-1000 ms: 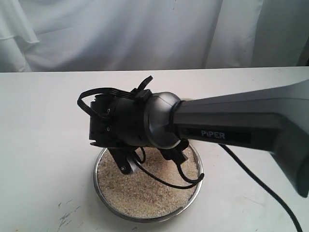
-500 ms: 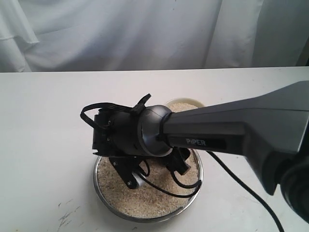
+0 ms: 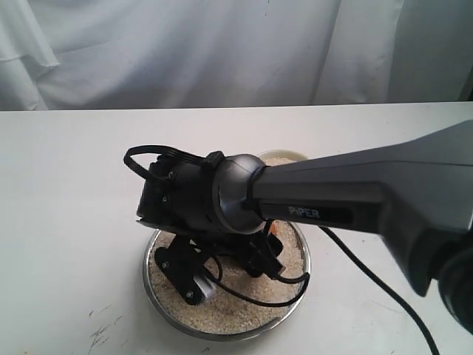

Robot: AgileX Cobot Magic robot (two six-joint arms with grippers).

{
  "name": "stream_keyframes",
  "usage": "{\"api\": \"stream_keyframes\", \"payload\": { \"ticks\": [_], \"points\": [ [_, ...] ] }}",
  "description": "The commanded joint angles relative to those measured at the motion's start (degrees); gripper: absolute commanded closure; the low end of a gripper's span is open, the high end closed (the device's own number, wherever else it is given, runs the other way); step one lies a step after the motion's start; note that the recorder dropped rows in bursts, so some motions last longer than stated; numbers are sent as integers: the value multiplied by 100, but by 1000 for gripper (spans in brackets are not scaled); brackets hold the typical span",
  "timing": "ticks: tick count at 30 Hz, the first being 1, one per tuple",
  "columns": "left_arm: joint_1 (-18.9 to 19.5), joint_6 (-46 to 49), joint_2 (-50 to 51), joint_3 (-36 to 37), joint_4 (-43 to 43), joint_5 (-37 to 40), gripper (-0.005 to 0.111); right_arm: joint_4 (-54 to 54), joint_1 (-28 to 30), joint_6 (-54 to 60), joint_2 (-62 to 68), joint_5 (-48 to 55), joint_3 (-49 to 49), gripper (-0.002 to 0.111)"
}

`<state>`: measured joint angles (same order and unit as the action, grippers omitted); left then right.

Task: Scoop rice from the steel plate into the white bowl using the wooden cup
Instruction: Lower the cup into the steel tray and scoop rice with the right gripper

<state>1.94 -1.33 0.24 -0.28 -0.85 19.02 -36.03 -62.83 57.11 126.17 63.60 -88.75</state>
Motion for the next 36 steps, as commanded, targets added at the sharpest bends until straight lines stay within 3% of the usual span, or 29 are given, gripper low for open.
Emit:
{"api": "stream_keyframes", "payload": {
  "ticks": [1,24,36],
  "points": [
    [-15,-2,-24,28,6,-76,107,1036,-8,260,55,-470,28,108],
    [-15,-2,-24,28,6,-76,107,2886,414,910,55,-1244,28,108],
    [-15,-2,-24,28,6,-76,107,4606,788,1607,55,-1524,28,108]
  ]
}}
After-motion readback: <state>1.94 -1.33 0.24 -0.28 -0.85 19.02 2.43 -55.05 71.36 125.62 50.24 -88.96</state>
